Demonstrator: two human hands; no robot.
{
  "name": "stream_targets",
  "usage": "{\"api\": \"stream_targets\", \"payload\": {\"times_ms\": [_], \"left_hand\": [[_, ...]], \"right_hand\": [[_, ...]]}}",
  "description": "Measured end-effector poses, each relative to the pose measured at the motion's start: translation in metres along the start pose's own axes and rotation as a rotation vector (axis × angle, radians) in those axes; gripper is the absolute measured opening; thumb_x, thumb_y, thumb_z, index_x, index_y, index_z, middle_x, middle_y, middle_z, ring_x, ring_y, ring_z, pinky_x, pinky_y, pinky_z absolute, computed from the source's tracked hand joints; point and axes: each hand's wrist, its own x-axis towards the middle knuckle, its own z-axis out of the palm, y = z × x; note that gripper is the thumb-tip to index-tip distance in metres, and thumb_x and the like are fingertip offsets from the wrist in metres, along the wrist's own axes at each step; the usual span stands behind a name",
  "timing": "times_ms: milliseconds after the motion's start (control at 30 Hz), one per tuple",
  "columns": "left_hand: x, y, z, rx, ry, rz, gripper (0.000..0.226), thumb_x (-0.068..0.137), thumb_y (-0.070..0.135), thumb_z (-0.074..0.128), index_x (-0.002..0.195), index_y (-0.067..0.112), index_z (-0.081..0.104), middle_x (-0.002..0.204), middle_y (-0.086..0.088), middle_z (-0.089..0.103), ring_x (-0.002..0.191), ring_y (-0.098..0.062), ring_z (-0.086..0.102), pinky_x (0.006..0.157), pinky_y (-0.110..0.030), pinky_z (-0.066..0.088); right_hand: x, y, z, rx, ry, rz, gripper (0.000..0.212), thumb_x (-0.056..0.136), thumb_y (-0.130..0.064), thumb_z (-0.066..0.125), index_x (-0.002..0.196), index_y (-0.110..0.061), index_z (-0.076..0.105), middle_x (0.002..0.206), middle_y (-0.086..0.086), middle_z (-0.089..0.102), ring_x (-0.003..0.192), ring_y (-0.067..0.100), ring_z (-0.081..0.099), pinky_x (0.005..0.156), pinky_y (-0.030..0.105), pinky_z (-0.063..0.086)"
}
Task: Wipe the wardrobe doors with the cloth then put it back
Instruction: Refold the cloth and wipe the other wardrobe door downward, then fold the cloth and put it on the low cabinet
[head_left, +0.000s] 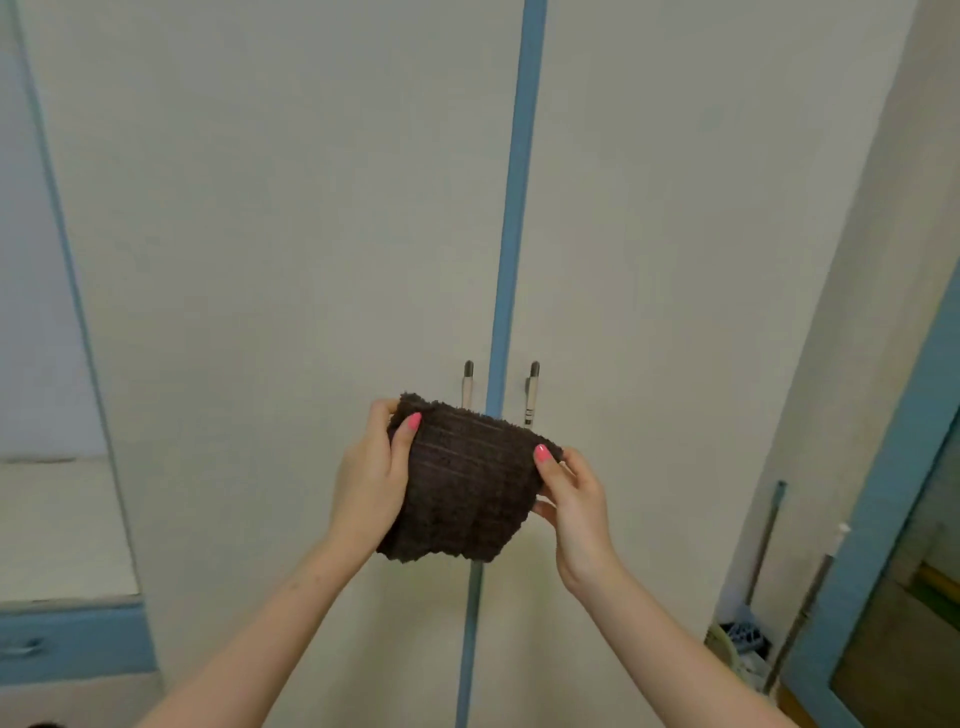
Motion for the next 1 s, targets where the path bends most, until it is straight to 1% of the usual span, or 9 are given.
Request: {"api": "stream_targets", "payload": {"times_ms": [133,300,433,500,567,667,800,867,1000], "left_hand": [[-0.004,-0.016,-0.010,-0.118,0.056,-0.088,0.011,0.098,0.030,0.039,0.103,0.022,0.046,0.087,0.013,0.057,0.081,-0.002,0.055,0.062,-0.006,0.038],[-0.007,-0.057,-0.047,-0.368,-0.052,-0.167,0.006,0.095,0.037,0.043,0.097,0.033,0.047,0.096,0.005,0.064,0.091,-0.008,0.062,0.071,-0.019,0.049],[0.005,-0.101,-0.093,-0.260,-0.137,0.000,0.042,0.080,0.052,0.055,0.117,0.040,0.041,0.121,0.013,0.055,0.111,-0.002,0.054,0.093,-0.019,0.043],[0.022,-0.109,-0.114,-0.103,-0.278,0.140,0.057,0.075,0.058,0.056,0.125,0.037,0.041,0.128,0.020,0.048,0.118,0.004,0.045,0.099,-0.012,0.033],[0.038,-0.112,-0.130,-0.029,-0.459,0.242,0.053,0.073,0.062,0.057,0.120,0.040,0.046,0.121,0.023,0.052,0.115,0.006,0.047,0.099,-0.015,0.034],[0.051,-0.118,-0.148,-0.124,-0.608,0.249,0.037,0.071,0.058,0.062,0.104,0.045,0.053,0.096,0.014,0.065,0.091,0.002,0.059,0.083,-0.020,0.044],[0.053,-0.134,-0.174,-0.175,-0.678,0.249,0.038,0.068,0.050,0.072,0.099,0.049,0.050,0.068,0.002,0.059,0.062,0.000,0.052,0.065,-0.015,0.040],[0.053,-0.141,-0.187,-0.172,-0.706,0.254,0.034,0.069,0.043,0.074,0.096,0.044,0.054,0.071,0.008,0.061,0.066,0.001,0.056,0.067,-0.013,0.040],[0.051,-0.174,-0.225,-0.173,-0.570,0.279,0.012,0.072,0.045,0.069,0.081,0.038,0.064,0.085,0.019,0.068,0.083,0.002,0.062,0.076,-0.011,0.042]], "right_hand": [[-0.006,0.001,0.028,-0.112,0.106,-0.127,0.016,0.096,-0.026,0.054,0.098,-0.013,0.064,0.089,-0.005,0.069,0.086,0.010,0.063,0.079,0.032,0.049],[-0.014,0.011,0.067,-0.412,0.184,-0.340,0.015,0.095,-0.049,0.046,0.092,-0.043,0.060,0.091,-0.021,0.066,0.089,-0.003,0.060,0.082,0.030,0.050],[-0.017,0.026,0.121,-0.691,0.199,-0.607,0.028,0.087,-0.056,0.042,0.100,-0.040,0.061,0.096,-0.032,0.062,0.089,-0.009,0.057,0.078,0.009,0.042],[-0.020,0.039,0.148,-0.827,0.122,-0.737,0.031,0.090,-0.048,0.047,0.101,-0.028,0.068,0.095,-0.023,0.067,0.088,-0.004,0.060,0.078,0.006,0.040],[-0.024,0.051,0.175,-0.913,0.023,-0.818,0.039,0.094,-0.047,0.047,0.104,-0.019,0.070,0.098,-0.009,0.072,0.089,0.002,0.062,0.079,0.009,0.042],[-0.033,0.061,0.206,-0.883,-0.011,-0.720,0.040,0.090,-0.049,0.049,0.108,-0.020,0.070,0.101,-0.011,0.072,0.089,0.003,0.064,0.078,0.015,0.045],[-0.049,0.060,0.234,-0.734,-0.033,-0.490,0.026,0.081,-0.057,0.053,0.097,-0.037,0.062,0.089,-0.014,0.068,0.080,0.005,0.063,0.075,0.028,0.049],[-0.057,0.060,0.245,-0.618,-0.060,-0.386,0.027,0.077,-0.061,0.055,0.088,-0.037,0.054,0.081,-0.004,0.065,0.074,0.015,0.062,0.072,0.037,0.049],[-0.069,0.081,0.267,-0.612,-0.260,-0.225,0.040,0.074,-0.065,0.059,0.099,-0.035,0.050,0.086,-0.003,0.066,0.083,0.017,0.063,0.077,0.038,0.049]]}}
